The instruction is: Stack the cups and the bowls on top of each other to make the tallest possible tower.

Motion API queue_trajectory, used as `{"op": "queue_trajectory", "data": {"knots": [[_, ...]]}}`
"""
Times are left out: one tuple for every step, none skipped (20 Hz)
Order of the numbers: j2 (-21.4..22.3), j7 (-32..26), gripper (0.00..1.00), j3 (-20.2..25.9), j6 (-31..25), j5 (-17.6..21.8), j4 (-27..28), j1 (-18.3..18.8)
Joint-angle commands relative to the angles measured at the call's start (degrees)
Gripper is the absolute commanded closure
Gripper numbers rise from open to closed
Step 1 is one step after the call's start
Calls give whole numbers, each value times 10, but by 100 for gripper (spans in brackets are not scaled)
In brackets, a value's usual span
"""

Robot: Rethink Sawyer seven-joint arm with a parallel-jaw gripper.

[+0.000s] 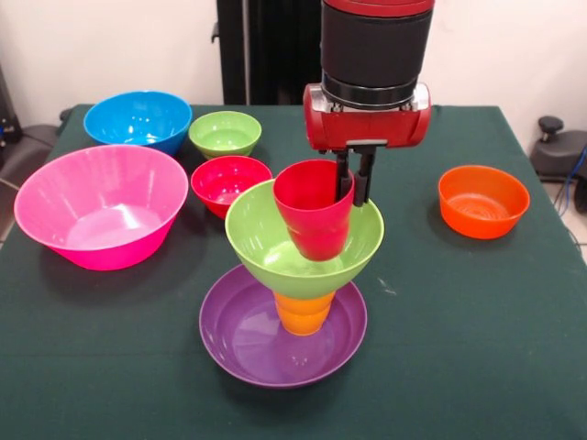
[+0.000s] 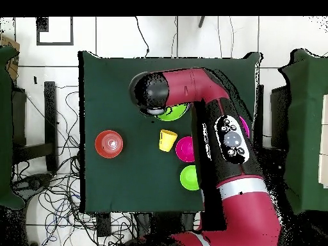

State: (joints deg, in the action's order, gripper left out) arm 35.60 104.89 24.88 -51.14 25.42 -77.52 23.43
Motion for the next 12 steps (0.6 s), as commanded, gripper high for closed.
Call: {"op": "queue_trajectory", "data": {"knots": [[-7, -75, 100, -29, -15, 71, -35, -8], [-7, -76, 100, -29, -15, 72, -35, -8], [-8, -75, 100, -29, -14, 74, -34, -8], [-8, -75, 100, -29, -15, 75, -34, -8], [-7, -75, 100, -29, -14, 77, -34, -8], [-7, -75, 100, -29, -14, 78, -35, -7], [-6, -73, 100, -28, -12, 79, -37, -7], [-6, -72, 100, -28, -10, 81, -38, -7], [-7, -71, 100, -28, -11, 83, -35, -8], [-7, -70, 100, -27, -11, 84, -34, -7], [-8, -70, 100, -26, -12, 84, -34, -7], [-9, -73, 100, -24, -14, 84, -34, -6]]}}
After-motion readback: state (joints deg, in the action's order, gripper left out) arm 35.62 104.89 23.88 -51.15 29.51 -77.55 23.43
